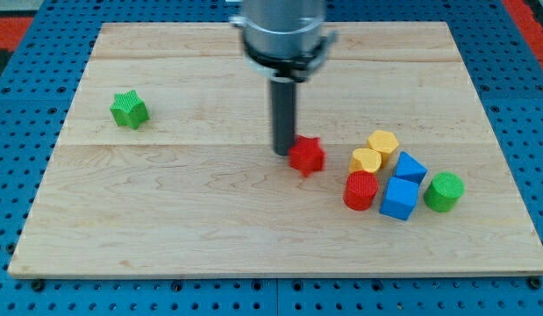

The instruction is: Push green star closer to red star

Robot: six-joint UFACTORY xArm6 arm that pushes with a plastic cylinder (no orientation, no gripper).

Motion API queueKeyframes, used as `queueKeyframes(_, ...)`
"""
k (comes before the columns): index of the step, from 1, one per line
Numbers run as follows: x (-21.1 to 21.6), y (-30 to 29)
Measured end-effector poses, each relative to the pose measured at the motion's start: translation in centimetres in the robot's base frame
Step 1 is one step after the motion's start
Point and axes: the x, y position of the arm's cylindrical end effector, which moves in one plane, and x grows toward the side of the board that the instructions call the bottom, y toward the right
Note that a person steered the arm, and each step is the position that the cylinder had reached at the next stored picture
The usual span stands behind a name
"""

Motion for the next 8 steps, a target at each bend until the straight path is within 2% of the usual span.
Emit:
queueKeyframes(1, 0.6, -1.2)
queueKeyframes(2, -3.0, -9.4)
queueKeyframes(3, -11.7, -15.9)
queueKeyframes(4, -14.8, -23.3)
queueKeyframes(5, -8.4, -24.6)
queueKeyframes(6, -3.2, -19.9)
queueKeyframes(7, -1.7, -19.8)
queueKeyframes(8, -4.2, -26.7)
